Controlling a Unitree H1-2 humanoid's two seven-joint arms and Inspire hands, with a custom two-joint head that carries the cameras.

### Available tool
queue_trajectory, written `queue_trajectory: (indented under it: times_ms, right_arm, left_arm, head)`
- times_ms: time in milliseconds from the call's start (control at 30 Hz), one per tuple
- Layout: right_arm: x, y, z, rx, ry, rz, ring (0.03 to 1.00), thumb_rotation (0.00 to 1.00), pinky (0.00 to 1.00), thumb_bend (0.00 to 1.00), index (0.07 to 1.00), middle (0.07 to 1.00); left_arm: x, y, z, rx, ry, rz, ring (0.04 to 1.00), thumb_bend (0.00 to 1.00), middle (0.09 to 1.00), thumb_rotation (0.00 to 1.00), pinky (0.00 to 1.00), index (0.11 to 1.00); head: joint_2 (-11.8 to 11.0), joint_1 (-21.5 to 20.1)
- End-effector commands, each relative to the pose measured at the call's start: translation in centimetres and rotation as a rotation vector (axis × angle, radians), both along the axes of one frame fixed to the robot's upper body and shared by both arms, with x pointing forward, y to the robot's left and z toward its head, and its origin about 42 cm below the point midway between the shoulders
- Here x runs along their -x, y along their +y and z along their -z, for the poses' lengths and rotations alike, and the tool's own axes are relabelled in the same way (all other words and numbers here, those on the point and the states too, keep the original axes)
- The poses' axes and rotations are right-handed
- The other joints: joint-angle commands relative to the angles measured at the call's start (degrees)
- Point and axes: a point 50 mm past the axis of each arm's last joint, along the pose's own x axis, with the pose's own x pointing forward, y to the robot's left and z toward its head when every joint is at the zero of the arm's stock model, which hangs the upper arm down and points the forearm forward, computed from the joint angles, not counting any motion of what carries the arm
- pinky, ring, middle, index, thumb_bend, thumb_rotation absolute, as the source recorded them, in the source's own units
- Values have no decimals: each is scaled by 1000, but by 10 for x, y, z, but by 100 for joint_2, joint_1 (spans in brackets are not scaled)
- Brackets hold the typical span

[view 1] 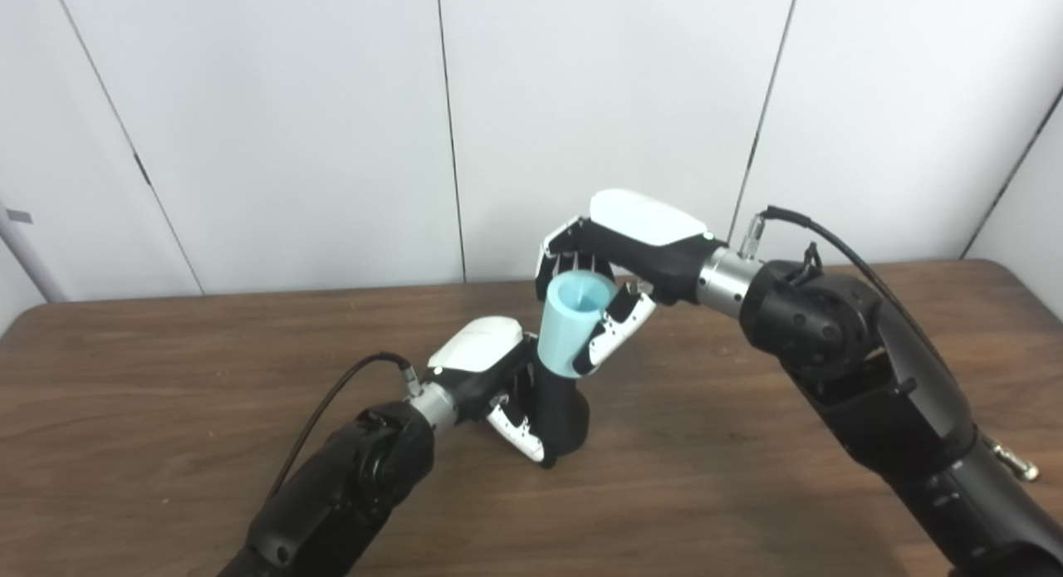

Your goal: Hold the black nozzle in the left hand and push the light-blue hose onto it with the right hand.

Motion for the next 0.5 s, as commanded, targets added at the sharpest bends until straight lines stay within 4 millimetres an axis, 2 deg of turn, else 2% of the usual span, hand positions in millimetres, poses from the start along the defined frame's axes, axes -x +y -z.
queue_trajectory:
  times_ms: [0, 233, 467]
  right_arm:
    - [4, 11, 9, 47, 55, -79, 399, 0, 309, 517, 527, 450]
    - [0, 23, 20, -19, 72, -37, 402, 0, 319, 517, 525, 458]
    - [-12, 29, 31, -69, 27, -9, 419, 0, 352, 520, 506, 467]
  left_arm:
    - [14, 2, 37, -120, 125, 0, 474, 526, 433, 0, 487, 499]
    - [17, -2, 36, -118, 128, -2, 492, 527, 465, 0, 489, 491]
    - [19, -1, 36, -113, 132, -1, 479, 527, 444, 0, 464, 495]
  head:
    - [10, -10]
    - [38, 16]
    - [46, 60]
